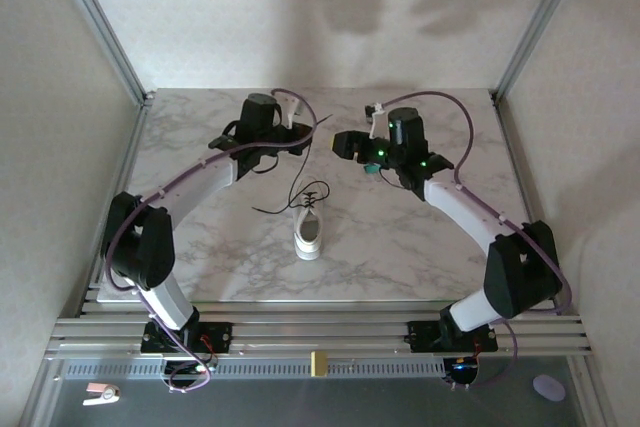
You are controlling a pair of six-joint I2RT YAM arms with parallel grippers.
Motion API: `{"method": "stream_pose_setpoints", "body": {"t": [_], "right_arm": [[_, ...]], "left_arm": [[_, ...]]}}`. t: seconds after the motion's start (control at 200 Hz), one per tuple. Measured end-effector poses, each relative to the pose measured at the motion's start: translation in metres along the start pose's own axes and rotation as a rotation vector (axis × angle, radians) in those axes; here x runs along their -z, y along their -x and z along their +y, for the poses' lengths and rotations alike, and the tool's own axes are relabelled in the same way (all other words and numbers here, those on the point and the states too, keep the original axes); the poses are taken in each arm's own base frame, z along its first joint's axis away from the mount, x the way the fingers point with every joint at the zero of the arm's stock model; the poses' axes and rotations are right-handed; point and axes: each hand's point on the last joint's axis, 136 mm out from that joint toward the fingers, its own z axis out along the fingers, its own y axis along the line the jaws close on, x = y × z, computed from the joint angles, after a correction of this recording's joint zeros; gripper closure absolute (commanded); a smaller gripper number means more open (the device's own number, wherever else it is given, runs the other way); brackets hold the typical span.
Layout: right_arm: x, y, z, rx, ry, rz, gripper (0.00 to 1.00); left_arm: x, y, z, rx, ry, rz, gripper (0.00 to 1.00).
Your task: Tie the shoes
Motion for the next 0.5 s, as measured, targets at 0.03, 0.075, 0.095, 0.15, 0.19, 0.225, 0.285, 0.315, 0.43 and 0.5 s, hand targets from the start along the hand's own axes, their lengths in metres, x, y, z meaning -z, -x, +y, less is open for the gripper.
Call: {"method": "stream_pose_setpoints", "body": {"t": [0.03,0.075,0.095,0.15,0.19,0.225,0.285,0.315,0.43,0.5], "right_arm": [[-0.003,0.002,0.000,-0.012,0.005,-0.002,0.38],[-0.008,0.004,-0.003,-0.038,0.007,-0.005,0.38],[-0.010,0.004,-0.003,-0.050,0.009,-0.005,0.38],[-0.014,0.006,-0.007,-0.082,0.012,-0.010,0.40],[-0.018,0.008,-0.011,-0.105,0.010,-0.011,0.41],[-0.021,0.009,-0.013,-0.121,0.012,-0.013,0.43],[-0.025,0.011,-0.017,-0.147,0.014,-0.016,0.45],[-0.026,0.011,-0.019,-0.159,0.013,-0.017,0.46],[-0.032,0.016,-0.021,-0.199,0.026,-0.019,0.50],[-0.036,0.020,-0.020,-0.216,0.035,-0.023,0.51]], "left_arm": [[-0.001,0.000,-0.005,-0.017,-0.013,0.002,1.00],[-0.002,-0.002,-0.011,-0.040,-0.028,0.008,1.00],[-0.003,-0.002,-0.013,-0.048,-0.034,0.011,1.00],[-0.003,-0.006,-0.016,-0.066,-0.042,0.022,1.00],[-0.004,-0.008,-0.018,-0.076,-0.047,0.029,1.00],[-0.004,-0.009,-0.019,-0.083,-0.051,0.034,1.00],[-0.004,-0.010,-0.020,-0.094,-0.056,0.039,1.00],[-0.004,-0.011,-0.020,-0.097,-0.056,0.043,1.00],[-0.004,-0.013,-0.020,-0.109,-0.058,0.050,1.00],[-0.004,-0.013,-0.020,-0.117,-0.058,0.050,1.00]]}}
